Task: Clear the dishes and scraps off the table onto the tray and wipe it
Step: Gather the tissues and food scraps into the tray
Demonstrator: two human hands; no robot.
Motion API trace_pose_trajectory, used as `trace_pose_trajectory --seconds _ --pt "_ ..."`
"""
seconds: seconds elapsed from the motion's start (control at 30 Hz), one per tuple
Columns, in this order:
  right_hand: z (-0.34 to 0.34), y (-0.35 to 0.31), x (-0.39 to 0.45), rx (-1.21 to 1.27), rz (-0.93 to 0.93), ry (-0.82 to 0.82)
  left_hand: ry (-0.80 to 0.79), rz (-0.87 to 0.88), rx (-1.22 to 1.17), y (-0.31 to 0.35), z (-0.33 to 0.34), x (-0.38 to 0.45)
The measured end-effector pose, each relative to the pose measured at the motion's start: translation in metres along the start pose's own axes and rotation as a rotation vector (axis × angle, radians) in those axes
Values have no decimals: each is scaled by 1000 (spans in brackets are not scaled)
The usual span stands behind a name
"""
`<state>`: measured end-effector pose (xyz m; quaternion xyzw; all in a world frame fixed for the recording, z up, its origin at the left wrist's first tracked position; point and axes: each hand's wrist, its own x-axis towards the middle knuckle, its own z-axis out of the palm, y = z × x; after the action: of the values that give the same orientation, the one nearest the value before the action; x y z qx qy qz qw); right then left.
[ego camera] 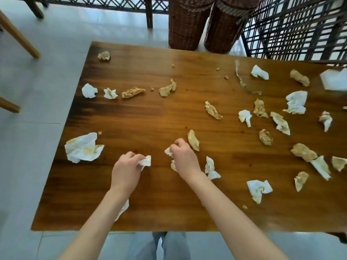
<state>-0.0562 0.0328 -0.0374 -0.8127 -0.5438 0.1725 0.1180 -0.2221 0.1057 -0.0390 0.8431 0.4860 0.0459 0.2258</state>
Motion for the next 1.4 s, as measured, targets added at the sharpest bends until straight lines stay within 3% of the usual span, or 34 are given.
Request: trace_pose_trajectory --seconds 0.13,0.27,0.57,1.07,1.2,1.4 --pt "-18 20 -27 98 96 236 46 -7 -28 -5 -5 -25" --pt "-25 55 -55 76 225 298 107 -61 -63 -12 4 -54" --pt "15 78 -79 -103 310 31 111 -129 33 -16 41 -89" --pt "6 73 -113 159 239 304 244 45 -35 -6 42 -77" --pt "17 65 -139 198 256 252 221 132 -158 21 43 -73" --pt "42 55 -154 -46 295 82 260 183 -128 33 47 -76"
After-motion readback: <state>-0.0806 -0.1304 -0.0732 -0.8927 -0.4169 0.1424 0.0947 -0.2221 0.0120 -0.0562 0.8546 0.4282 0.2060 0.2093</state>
